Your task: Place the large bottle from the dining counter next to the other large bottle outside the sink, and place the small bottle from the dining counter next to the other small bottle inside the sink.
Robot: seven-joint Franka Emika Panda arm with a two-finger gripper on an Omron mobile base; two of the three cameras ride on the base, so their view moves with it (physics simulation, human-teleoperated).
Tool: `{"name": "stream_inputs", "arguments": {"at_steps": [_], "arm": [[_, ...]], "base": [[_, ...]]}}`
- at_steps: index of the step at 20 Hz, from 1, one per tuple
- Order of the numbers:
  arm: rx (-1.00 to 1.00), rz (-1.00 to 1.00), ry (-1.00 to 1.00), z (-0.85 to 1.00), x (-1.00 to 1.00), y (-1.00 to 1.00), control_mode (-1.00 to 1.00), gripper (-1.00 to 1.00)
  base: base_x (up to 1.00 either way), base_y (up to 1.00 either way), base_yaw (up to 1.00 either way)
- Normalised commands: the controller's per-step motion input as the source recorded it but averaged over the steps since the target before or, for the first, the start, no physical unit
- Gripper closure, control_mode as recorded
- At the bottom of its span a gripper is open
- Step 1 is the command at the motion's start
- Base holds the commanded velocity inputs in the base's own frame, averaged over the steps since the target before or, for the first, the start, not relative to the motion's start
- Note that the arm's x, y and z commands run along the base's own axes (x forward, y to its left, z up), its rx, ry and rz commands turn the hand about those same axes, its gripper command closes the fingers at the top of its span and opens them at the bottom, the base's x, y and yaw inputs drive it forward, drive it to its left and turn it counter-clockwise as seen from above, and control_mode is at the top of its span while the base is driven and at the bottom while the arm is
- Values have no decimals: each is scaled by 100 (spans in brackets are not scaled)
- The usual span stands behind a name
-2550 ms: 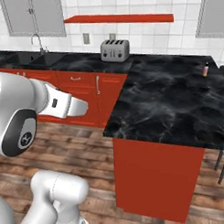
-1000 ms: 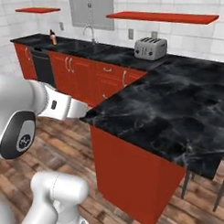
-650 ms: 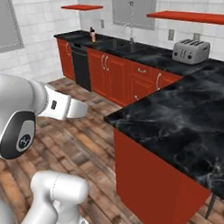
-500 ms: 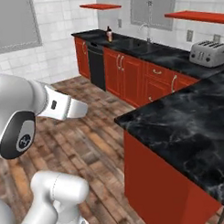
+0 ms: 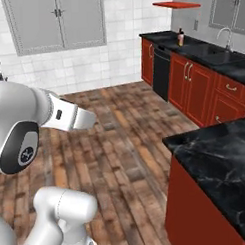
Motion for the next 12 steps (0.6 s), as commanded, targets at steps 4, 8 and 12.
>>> {"name": "stream_inputs", "arguments": {"at_steps": [4,8,12], "arm": [[0,0,0,0,0,0,100,-100],[0,0,0,0,0,0,100,-100],[0,0,0,0,0,0,100,-100]], "base": [[-37,-28,37],[-73,-63,10],[-94,-85,0]]}}
